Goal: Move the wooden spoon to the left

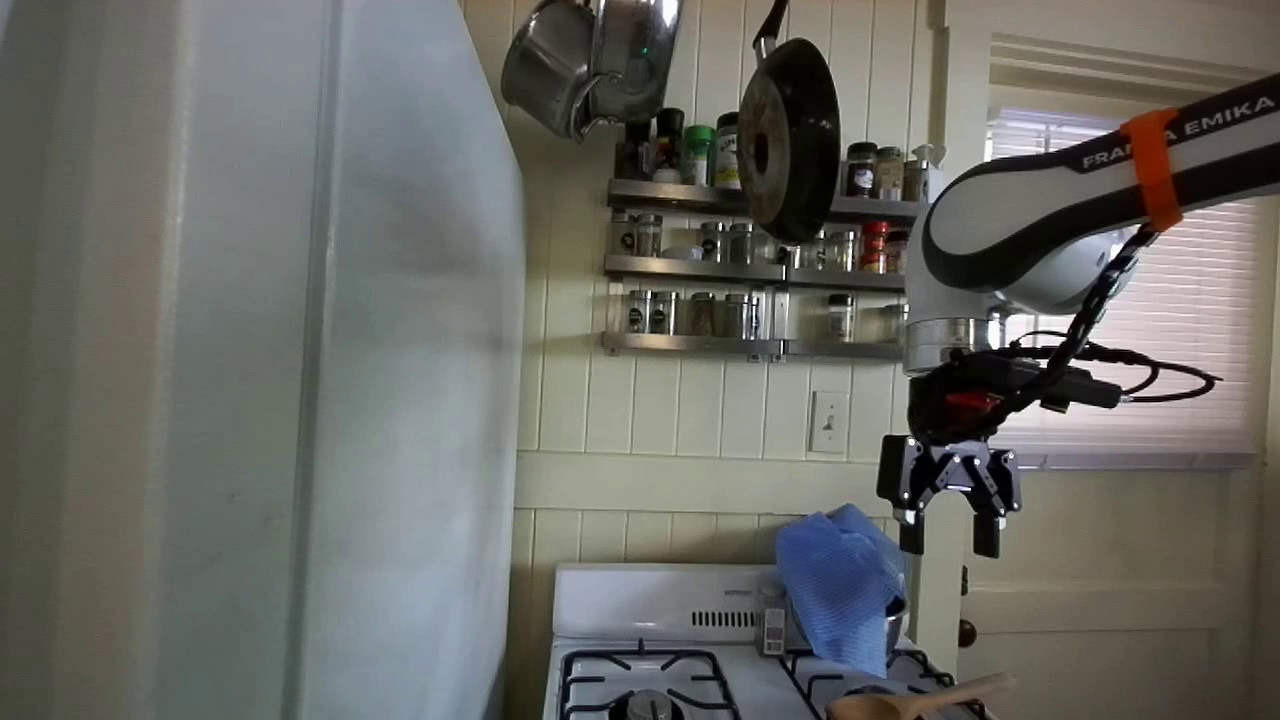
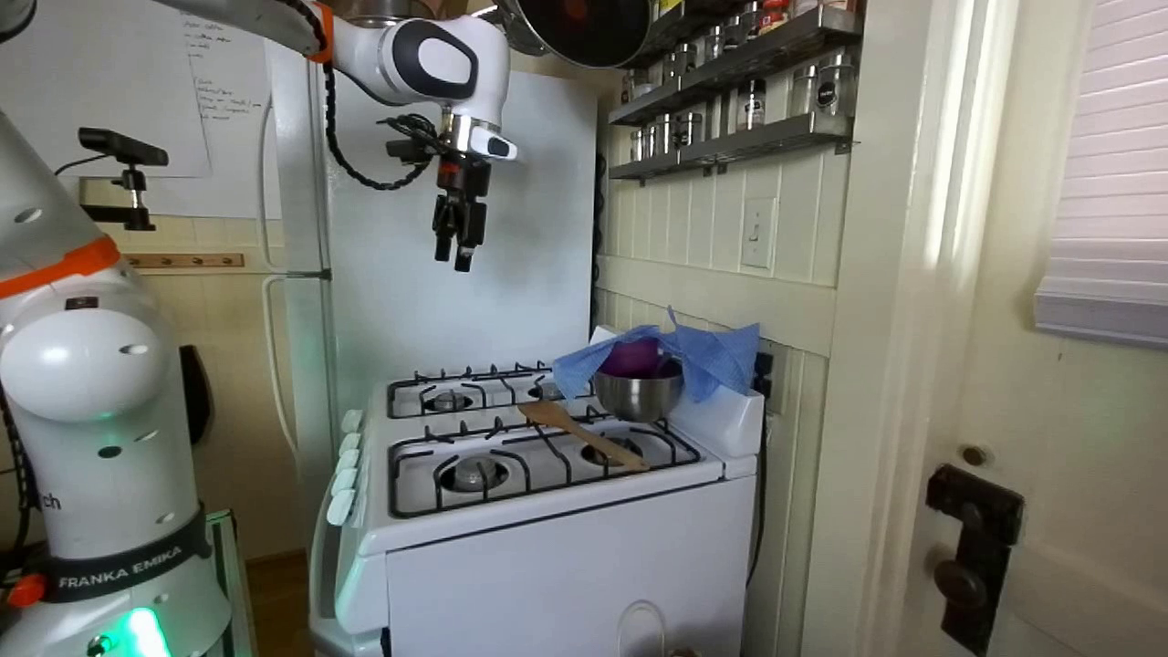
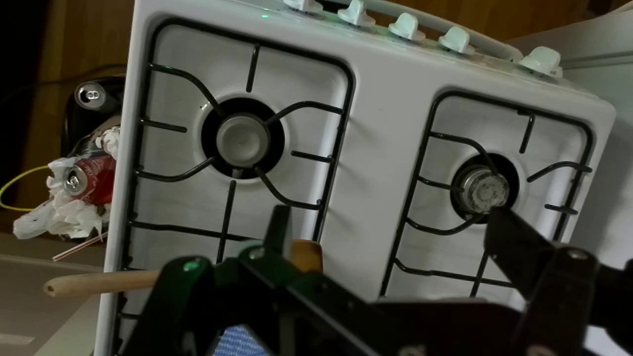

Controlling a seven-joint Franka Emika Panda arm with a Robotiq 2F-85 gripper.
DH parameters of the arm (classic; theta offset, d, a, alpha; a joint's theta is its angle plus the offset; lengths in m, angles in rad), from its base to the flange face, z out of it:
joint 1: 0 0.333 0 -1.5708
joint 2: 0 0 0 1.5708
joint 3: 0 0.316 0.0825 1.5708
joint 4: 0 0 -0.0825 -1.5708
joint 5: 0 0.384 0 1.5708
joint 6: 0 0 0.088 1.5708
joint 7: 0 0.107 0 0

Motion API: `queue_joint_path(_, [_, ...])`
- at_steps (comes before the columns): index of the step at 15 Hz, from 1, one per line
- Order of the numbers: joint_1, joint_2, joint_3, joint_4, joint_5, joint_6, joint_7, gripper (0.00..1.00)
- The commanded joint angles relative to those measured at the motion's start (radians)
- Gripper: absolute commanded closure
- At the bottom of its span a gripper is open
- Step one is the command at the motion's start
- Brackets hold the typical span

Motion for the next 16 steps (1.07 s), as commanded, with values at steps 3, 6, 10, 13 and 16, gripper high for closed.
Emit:
queue_joint_path(3, [-0.007, 0.001, 0.006, 0.003, 0.002, -0.003, -0.002, 0.0])
queue_joint_path(6, [-0.038, -0.003, 0.009, -0.016, -0.042, 0.021, 0.054, 0.0])
queue_joint_path(10, [-0.095, -0.019, -0.023, -0.064, -0.084, 0.104, 0.09, 0.0])
queue_joint_path(13, [-0.128, -0.021, -0.062, -0.103, -0.071, 0.226, 0.08, 0.0])
queue_joint_path(16, [-0.154, -0.01, -0.108, -0.134, -0.014, 0.35, 0.096, 0.0])
